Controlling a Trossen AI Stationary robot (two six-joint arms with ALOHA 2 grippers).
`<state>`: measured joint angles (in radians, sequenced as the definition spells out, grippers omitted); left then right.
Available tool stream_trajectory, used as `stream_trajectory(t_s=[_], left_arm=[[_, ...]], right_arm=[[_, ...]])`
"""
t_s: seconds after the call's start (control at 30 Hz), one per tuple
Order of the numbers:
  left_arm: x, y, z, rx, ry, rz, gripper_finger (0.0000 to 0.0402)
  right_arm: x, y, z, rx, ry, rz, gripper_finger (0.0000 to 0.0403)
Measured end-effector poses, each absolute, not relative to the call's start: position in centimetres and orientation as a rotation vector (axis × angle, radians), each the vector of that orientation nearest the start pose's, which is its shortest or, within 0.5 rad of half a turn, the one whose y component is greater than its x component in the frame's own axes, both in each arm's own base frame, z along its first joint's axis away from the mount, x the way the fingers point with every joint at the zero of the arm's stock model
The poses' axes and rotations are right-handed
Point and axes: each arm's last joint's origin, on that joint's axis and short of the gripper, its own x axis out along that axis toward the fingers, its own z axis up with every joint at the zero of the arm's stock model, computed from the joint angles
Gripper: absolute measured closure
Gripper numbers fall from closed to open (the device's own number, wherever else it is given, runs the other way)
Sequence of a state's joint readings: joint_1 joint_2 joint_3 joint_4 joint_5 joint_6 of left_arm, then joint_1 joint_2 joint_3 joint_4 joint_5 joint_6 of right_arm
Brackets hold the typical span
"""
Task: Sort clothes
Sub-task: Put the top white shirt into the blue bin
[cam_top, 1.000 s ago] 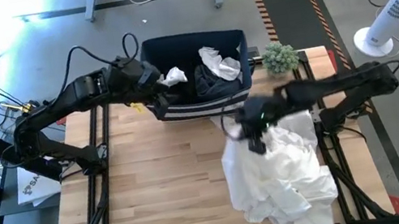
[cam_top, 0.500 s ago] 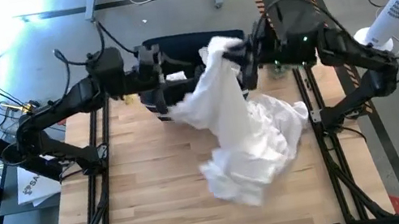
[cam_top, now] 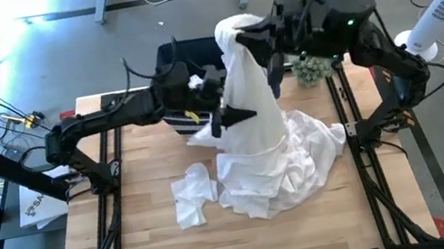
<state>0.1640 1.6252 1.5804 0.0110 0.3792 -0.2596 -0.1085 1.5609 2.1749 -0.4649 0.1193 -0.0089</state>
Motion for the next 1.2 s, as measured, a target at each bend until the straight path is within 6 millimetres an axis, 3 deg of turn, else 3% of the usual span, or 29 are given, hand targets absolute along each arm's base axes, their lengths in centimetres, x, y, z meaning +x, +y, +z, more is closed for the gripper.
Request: stream_trajectory(t_s=[0.1,0.17,0.23,0.33,0.4,0.53,0.7,0.9,1.03,1.2], left_arm=[[38.3,4.6,40.8,-0.281,0.039,-0.226,0.0128],[38.5,4.5,40.8,-0.287,0.022,-0.226,0.0164],[38.4,4.6,40.9,-0.289,0.013,-0.211,0.022],[38.0,5.8,41.5,-0.301,-0.024,-0.15,0.0337],[37.4,7.1,42.8,-0.298,-0.066,-0.115,0.0381],[35.8,9.0,47.3,-0.244,-0.175,-0.05,0.0387],[32.1,10.6,53.7,-0.093,-0.271,0.048,0.0394],[27.7,12.9,58.5,0.052,-0.408,0.185,0.0394],[25.2,14.5,60.2,0.177,-0.473,0.286,0.0394],[24.6,17.4,59.4,0.138,-0.426,0.355,0.0395]], right_arm=[[27.0,-3.3,58.2,-0.008,-0.188,-0.228,0.0397],[26.6,-3.2,58.7,-0.007,-0.209,-0.228,0.0397],[26.2,-3.2,59.1,-0.002,-0.226,-0.226,0.0396],[25.7,-2.9,59.7,0.002,-0.256,-0.217,0.0391],[25.5,-2.8,60.0,-0.003,-0.277,-0.216,0.0385],[24.9,-2.8,60.4,0.019,-0.301,-0.216,0.0359],[24.3,-2.7,60.5,0.052,-0.298,-0.215,0.029],[23.0,-2.8,60.8,0.061,-0.3,-0.288,0.0217],[22.4,-2.8,60.9,0.061,-0.293,-0.302,0.0204],[22.2,-2.8,60.6,0.059,-0.256,-0.303,0.0204]])
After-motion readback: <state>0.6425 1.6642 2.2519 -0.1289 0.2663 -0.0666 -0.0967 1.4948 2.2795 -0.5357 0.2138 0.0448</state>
